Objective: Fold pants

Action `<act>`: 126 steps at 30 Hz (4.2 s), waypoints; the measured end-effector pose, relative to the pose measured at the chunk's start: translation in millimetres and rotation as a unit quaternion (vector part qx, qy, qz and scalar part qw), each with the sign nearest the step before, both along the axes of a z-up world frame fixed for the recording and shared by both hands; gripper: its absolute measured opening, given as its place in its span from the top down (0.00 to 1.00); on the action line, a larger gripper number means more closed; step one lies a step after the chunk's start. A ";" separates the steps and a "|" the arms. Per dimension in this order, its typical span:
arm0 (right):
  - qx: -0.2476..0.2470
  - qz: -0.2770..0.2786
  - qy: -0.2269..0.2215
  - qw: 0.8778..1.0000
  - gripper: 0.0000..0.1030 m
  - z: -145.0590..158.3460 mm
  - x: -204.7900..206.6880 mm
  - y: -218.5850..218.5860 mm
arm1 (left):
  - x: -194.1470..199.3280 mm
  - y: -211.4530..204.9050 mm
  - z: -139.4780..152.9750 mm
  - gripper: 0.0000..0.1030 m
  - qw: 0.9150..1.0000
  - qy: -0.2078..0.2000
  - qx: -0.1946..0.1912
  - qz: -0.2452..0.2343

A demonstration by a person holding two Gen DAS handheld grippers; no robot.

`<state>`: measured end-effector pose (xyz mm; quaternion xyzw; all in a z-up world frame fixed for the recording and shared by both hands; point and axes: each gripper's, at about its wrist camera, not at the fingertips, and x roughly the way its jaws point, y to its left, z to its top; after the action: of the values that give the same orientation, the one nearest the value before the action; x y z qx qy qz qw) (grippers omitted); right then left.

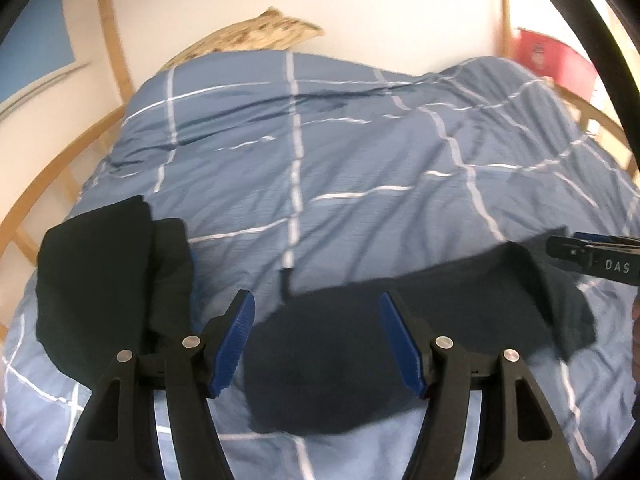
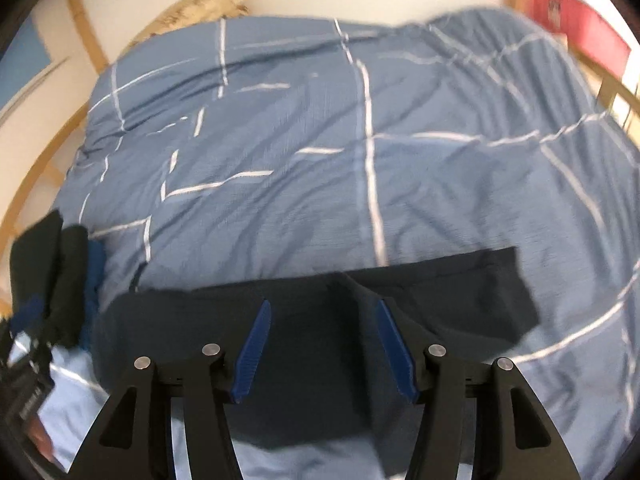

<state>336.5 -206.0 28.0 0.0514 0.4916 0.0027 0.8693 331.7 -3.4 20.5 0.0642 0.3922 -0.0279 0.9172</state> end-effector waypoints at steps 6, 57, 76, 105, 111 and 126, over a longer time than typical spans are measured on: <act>-0.008 0.024 -0.039 0.999 0.45 18.4 -54.4 -13.3 | -36.8 -30.5 8.2 0.38 0.997 -0.018 -0.040 -0.059; 0.157 -0.058 -0.072 0.983 0.88 -70.0 -126.5 -139.6 | 3.3 -234.6 -68.1 0.86 0.964 0.092 -0.142 -0.205; 0.130 -0.156 -0.085 0.975 0.89 -37.8 -57.9 -216.4 | 103.2 -333.5 -60.1 0.86 0.963 0.106 -0.037 -0.244; 0.083 -0.089 -0.063 0.991 0.44 -11.9 -37.7 -117.5 | 60.0 -108.0 -39.5 0.49 0.979 0.091 -0.032 -0.179; 0.067 -0.008 -0.051 0.996 0.44 -1.7 -19.8 -27.4 | 50.2 -21.2 -38.5 0.49 0.987 0.098 -0.027 -0.124; 0.104 0.074 0.018 0.992 0.44 -16.9 22.1 108.8 | 81.7 100.8 -61.7 0.39 0.977 0.182 -0.109 -0.037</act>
<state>358.5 -97.3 11.1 0.1045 0.5067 0.1173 0.8477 413.4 97.4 -41.2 -0.0276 0.5443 -0.1155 0.8304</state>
